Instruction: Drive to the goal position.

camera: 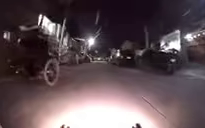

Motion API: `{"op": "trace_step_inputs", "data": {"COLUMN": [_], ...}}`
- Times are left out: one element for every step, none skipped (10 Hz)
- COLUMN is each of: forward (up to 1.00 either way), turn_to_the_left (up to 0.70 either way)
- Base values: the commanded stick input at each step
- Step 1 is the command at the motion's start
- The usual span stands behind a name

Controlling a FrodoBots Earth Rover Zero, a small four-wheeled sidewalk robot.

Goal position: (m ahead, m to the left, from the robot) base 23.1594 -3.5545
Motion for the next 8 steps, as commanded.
{"op": "trace_step_inputs", "data": {"forward": [0.85,0.85,0.85,0.85,0.85,0.85,0.85,0.85], "turn_to_the_left": [0.00,0.00,0.00,0.00,0.00,0.00,0.00,0.00]}}
